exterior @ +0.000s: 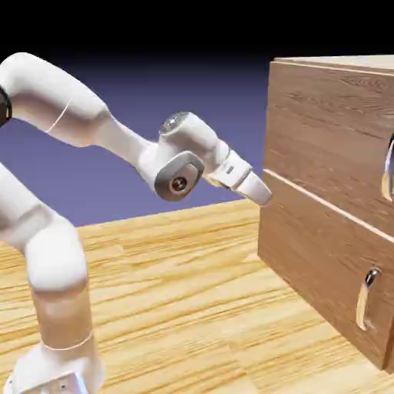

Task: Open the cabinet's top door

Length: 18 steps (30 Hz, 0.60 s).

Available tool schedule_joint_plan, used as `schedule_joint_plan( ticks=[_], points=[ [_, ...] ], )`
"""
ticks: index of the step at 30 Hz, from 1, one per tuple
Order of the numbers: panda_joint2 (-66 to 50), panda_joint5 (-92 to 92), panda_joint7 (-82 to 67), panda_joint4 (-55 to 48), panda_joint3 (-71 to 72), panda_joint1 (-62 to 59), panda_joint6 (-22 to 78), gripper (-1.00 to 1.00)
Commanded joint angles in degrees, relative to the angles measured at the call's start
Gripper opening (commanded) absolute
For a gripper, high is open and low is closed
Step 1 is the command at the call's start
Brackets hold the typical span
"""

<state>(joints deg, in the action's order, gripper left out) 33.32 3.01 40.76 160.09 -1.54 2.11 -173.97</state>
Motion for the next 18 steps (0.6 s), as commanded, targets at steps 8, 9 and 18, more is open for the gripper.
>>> schedule_joint_plan(
  ticks=[8,9,18],
  points=[
    [4.36,19.94,-11.27,-6.07,-10.18,9.45,0.28,0.00],
    [4.90,22.43,-12.68,-6.83,-11.46,10.63,0.31,0.00],
    [9.81,44.86,-25.35,-13.65,-22.91,21.26,0.62,0.00]
  ],
)
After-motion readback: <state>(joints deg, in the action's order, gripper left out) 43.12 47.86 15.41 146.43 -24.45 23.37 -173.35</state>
